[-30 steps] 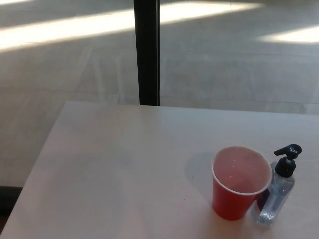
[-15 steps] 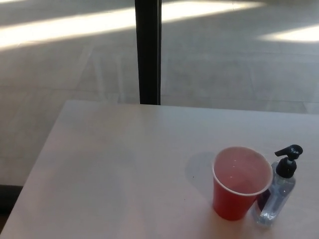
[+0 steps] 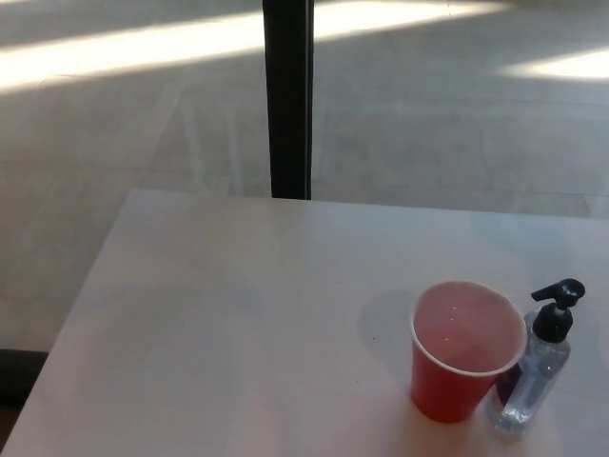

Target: The robot uses its right hand fist to press the hand soap kept in the middle of the table to get liquid hand soap out

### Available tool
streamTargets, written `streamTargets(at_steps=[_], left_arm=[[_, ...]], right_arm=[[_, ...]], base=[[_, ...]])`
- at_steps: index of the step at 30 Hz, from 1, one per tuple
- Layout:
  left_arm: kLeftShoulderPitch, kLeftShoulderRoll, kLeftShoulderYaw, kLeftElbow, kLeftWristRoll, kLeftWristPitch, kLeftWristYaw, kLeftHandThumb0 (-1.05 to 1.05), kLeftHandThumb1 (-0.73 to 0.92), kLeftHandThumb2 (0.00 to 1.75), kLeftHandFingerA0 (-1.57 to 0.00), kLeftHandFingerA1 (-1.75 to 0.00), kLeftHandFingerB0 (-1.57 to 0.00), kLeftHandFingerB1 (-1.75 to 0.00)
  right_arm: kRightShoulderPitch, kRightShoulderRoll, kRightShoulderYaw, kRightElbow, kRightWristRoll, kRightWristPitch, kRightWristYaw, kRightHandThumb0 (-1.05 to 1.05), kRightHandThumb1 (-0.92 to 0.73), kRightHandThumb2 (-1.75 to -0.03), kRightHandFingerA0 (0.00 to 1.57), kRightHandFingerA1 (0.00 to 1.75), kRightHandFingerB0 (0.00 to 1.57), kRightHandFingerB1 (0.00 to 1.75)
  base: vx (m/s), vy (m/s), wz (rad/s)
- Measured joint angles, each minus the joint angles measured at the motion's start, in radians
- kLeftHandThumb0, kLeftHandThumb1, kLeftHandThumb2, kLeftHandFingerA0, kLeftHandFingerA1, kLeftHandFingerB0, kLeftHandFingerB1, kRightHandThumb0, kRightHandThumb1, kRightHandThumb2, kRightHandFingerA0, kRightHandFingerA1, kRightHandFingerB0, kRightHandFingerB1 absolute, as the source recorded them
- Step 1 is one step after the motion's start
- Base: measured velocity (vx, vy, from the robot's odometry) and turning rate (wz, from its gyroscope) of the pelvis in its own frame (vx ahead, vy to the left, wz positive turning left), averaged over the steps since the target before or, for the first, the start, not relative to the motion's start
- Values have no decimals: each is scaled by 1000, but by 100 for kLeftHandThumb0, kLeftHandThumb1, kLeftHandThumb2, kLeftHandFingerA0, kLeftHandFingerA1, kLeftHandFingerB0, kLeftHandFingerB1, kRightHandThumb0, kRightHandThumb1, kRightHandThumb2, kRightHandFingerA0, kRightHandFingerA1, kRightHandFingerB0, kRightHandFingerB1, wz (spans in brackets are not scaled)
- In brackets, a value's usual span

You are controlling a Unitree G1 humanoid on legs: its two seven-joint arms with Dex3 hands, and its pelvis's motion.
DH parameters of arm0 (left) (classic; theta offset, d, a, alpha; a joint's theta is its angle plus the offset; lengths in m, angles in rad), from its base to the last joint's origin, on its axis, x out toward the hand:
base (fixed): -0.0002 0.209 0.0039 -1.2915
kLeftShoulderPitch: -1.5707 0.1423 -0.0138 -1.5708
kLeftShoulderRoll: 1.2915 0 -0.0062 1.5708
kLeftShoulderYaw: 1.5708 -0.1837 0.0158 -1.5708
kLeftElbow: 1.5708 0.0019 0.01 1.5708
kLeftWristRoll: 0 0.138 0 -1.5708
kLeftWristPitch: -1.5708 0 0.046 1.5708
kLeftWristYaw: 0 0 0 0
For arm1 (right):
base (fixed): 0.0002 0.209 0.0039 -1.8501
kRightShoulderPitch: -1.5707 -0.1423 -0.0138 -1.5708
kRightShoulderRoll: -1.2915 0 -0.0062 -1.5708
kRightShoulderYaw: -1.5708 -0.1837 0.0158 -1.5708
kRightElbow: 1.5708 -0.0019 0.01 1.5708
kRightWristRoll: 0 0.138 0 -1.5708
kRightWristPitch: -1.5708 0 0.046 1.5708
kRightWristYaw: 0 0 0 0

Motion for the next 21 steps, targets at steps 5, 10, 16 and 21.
streamTargets(at_steps=[5, 10, 16, 21], left_arm=[[3, 0, 0, 1, -2, -3, 0, -11, 32, 95, -87, -95, -60, -79], [8, 0, 1, 3, -4, -5, 0, -12, 32, 95, -83, -93, -58, -78], [10, 1, 2, -1, -11, -9, 0, -11, 35, 88, -81, -100, -58, -81], [9, 6, 2, 12, -15, -16, 0, -12, 31, 95, -86, -95, -59, -79]], right_arm=[[75, 12, 45, -113, 54, 67, 24, -27, -64, -103, 97, 175, 74, 126], [138, 16, 73, -183, 107, 135, 50, -27, -65, -102, 98, 175, 74, 127], [188, 18, 112, -246, 155, 214, 77, -26, -63, -106, 101, 175, 77, 127], [212, 23, 137, -289, 174, 259, 85, -26, -64, -104, 102, 175, 79, 129]], base=[[0, 0, 0], [0, 0, 0], [0, 0, 0], [0, 0, 0]])
